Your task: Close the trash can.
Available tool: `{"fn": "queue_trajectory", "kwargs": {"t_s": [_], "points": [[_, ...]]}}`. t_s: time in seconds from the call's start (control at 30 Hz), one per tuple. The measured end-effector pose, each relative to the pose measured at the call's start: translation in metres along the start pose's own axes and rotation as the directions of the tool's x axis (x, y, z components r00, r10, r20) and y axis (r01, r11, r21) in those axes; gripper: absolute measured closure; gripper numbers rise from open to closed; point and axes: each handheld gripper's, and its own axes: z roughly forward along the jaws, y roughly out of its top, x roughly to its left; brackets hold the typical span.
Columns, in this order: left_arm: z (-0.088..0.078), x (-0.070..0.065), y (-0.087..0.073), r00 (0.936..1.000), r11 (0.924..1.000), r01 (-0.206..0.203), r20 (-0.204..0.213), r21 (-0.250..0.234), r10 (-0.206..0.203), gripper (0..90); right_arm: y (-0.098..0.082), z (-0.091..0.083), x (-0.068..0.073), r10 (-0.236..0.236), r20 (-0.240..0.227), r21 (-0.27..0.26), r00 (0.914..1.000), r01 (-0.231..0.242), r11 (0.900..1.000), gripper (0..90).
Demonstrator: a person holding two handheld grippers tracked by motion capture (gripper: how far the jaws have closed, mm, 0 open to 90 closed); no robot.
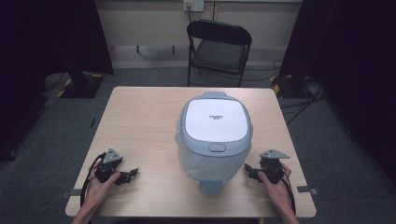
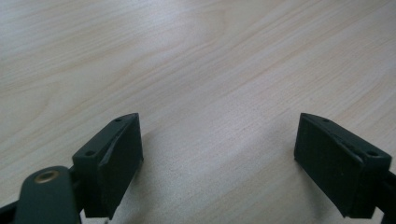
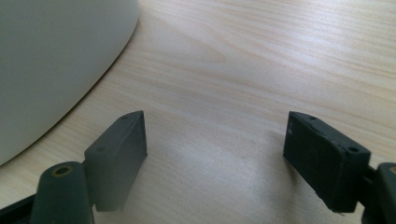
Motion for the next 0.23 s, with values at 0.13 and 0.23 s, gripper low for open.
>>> {"fn": "queue_trajectory", "kwargs": {"t_s": [0.13, 0.23], "points": [[0.0028, 0.0002, 0.0017, 1.0, 1.0, 0.004, 0.007, 0.003, -0.004, 11.2, 0.0, 0.0, 0.0, 0.0, 0.0, 0.0, 1.0, 0.0, 1.0, 20.3], [0.0046, 0.0007, 0.0031, 1.0, 0.9999, -0.001, 0.006, 0.01, 0.001, 7.5, 0.0, 0.0, 0.0001, 0.0, 0.0, 0.0, 1.0, 0.0, 1.0, 20.2]]}}
